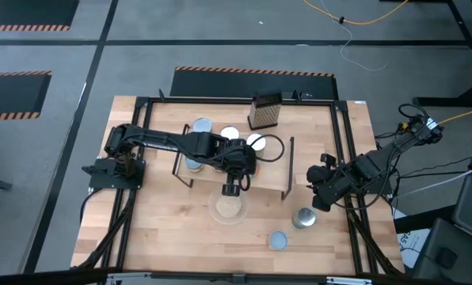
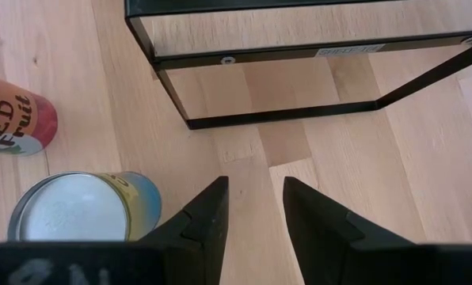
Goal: Pick and place cans onto a shelf
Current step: Put the small canned oranges on the shelf
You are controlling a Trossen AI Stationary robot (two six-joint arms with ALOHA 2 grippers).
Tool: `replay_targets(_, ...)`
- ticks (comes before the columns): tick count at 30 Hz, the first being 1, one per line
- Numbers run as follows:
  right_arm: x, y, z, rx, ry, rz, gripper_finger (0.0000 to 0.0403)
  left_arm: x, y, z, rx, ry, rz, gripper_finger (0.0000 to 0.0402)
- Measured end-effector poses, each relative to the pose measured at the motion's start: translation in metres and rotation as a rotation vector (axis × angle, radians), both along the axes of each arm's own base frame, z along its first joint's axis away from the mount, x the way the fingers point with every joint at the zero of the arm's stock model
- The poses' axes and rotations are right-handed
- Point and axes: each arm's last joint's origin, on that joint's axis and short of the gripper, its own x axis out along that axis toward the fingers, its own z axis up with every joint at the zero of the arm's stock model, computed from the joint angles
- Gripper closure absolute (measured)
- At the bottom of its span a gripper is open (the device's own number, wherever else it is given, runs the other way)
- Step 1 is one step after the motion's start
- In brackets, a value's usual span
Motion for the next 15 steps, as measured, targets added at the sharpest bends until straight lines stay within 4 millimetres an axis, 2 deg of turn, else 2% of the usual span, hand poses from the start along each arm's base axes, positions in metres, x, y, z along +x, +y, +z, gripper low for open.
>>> replay_targets(15,-0.0001,0.0000,-0.0002,0.000,0.001,0.000,0.0276,-0.0053,0.0003,0.0045,-0.008,0.008,-0.001,0.0392)
